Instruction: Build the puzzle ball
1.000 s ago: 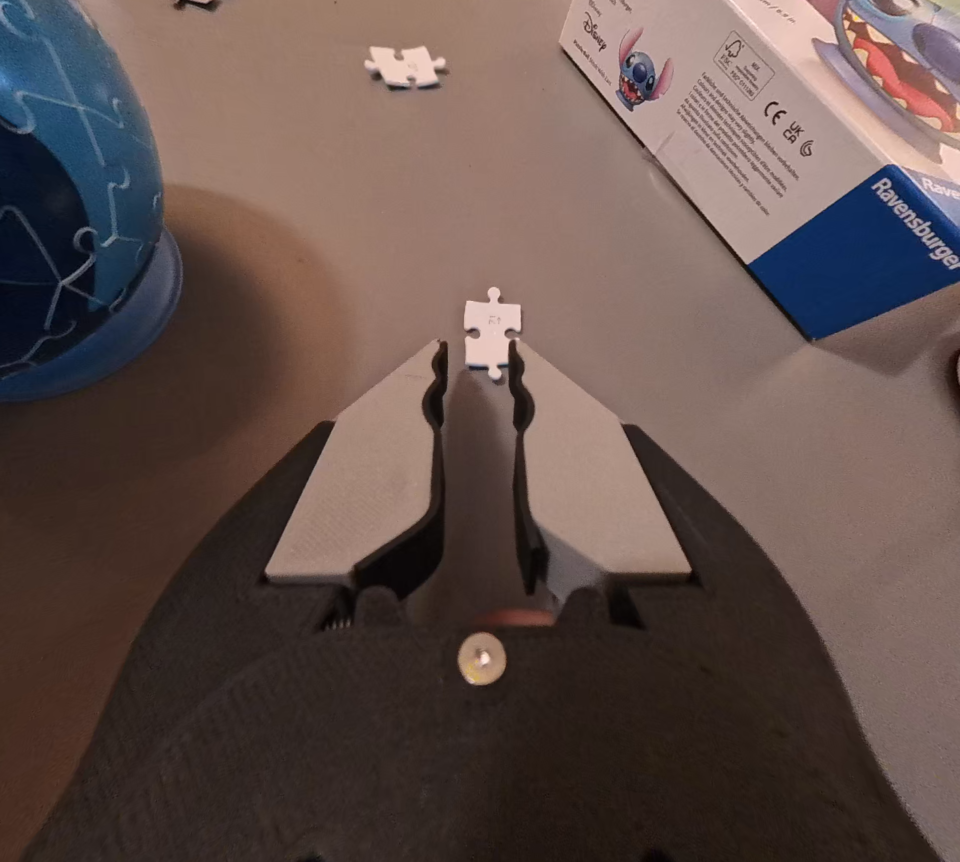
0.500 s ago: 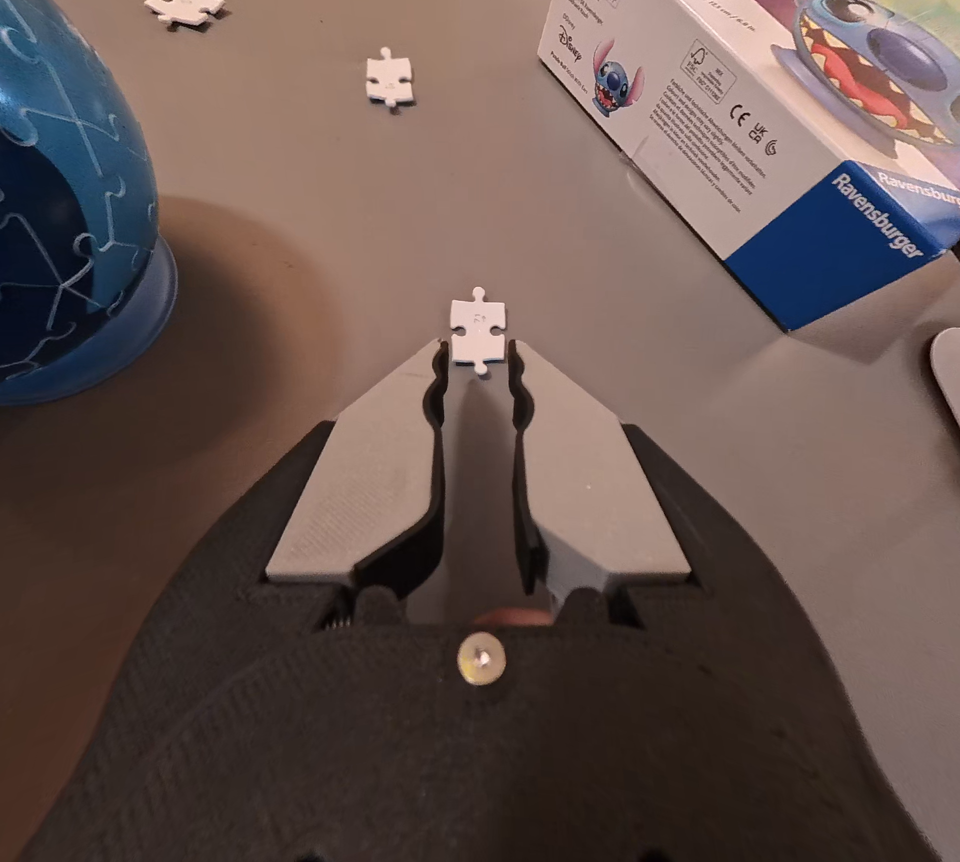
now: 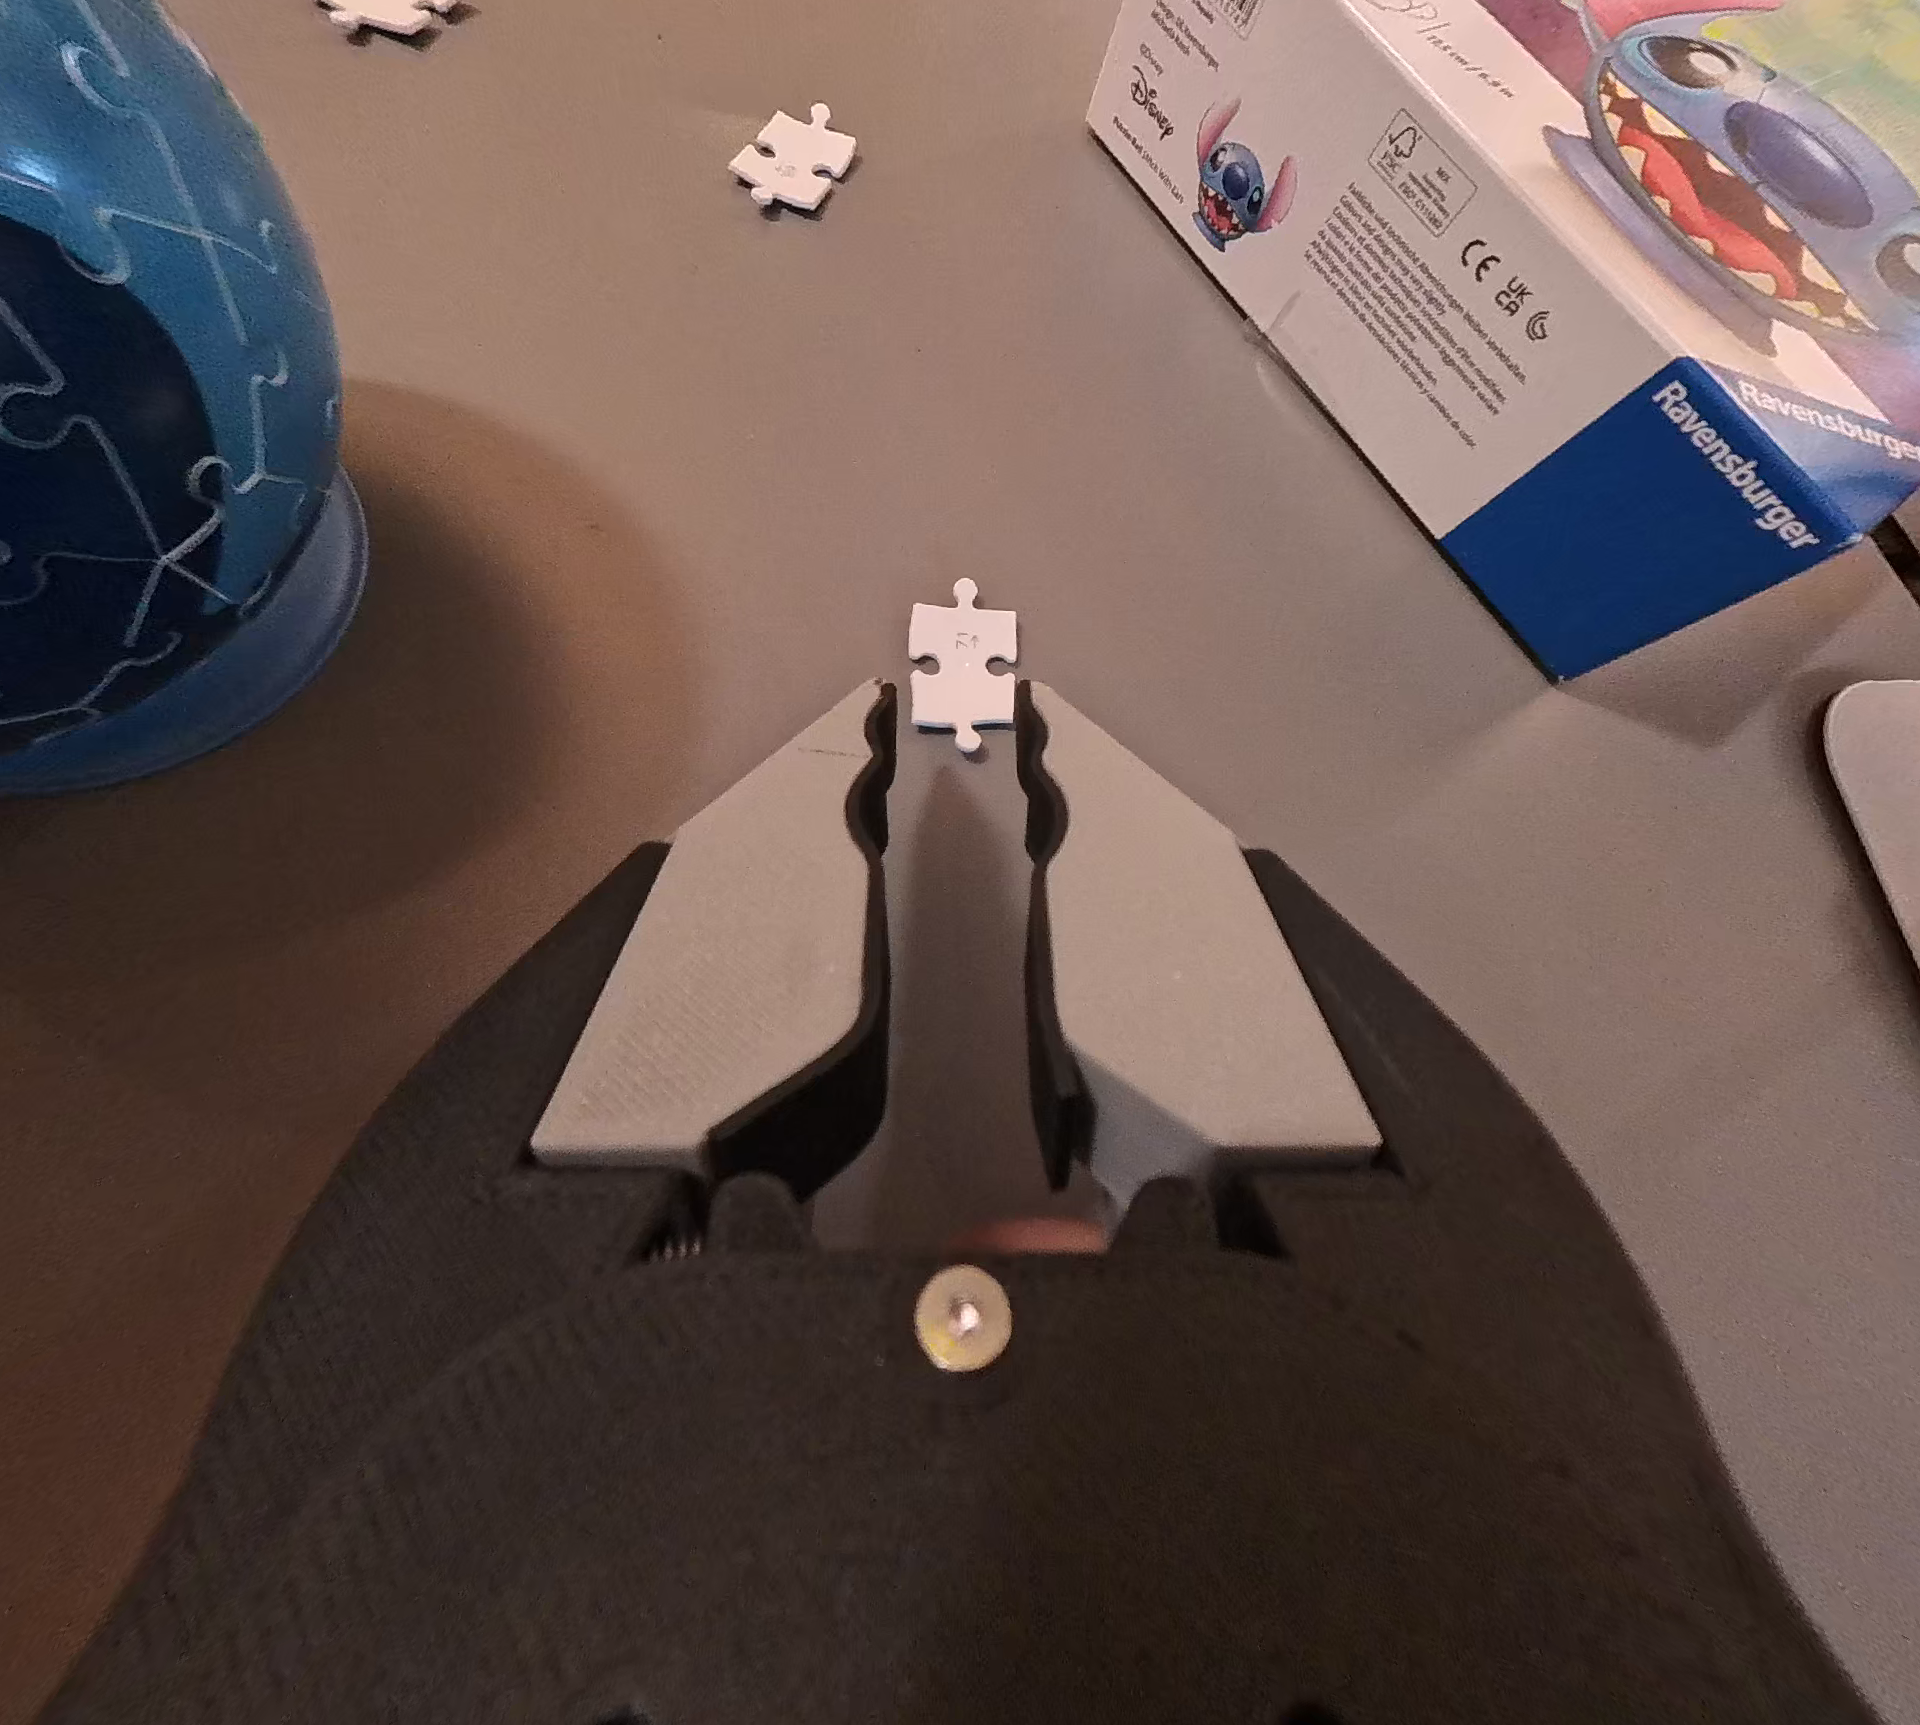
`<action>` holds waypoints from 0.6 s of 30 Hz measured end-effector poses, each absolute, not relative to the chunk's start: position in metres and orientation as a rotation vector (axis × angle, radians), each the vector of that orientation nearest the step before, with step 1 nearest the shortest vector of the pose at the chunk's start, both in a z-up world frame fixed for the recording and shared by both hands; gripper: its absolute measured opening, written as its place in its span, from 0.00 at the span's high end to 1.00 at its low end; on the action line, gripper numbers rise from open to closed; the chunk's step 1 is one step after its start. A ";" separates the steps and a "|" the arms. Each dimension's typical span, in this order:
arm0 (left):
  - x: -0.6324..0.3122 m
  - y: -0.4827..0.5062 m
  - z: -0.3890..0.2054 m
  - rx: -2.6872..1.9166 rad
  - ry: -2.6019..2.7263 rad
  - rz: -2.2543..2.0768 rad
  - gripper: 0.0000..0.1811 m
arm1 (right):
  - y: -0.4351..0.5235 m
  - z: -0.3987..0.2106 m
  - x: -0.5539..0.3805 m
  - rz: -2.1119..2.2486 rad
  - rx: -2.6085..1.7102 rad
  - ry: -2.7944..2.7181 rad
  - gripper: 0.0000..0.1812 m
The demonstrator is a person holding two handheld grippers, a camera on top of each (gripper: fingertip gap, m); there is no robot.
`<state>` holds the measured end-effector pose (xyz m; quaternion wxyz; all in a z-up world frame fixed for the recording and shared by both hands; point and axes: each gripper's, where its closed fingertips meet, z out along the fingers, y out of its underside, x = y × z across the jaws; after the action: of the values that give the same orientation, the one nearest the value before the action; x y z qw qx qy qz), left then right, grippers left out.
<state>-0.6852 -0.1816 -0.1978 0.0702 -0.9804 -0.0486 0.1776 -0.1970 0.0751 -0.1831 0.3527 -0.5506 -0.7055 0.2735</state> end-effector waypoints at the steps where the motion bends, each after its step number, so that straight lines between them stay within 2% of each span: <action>1: -0.687 -0.184 -0.201 -2.954 -0.156 0.536 1.00 | 0.075 -0.183 -0.197 0.707 -1.423 -1.824 0.89; 9: -0.683 -0.183 -0.200 -2.919 -0.118 0.508 1.00 | 0.076 -0.184 -0.197 0.708 -1.431 -1.822 0.89; 13: -0.650 -0.154 -0.139 -2.715 0.019 0.574 1.00 | 0.077 -0.185 -0.197 0.704 -1.435 -1.823 0.89; 18: -0.530 -0.093 -0.066 -2.371 0.439 0.578 1.00 | 0.076 -0.188 -0.199 0.719 -1.448 -1.824 0.89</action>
<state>-0.5305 -0.0929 -0.0664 0.3248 -0.9044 0.1673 0.2206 -0.1992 0.0760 -0.1878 0.3452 -0.5575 -0.7024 0.2768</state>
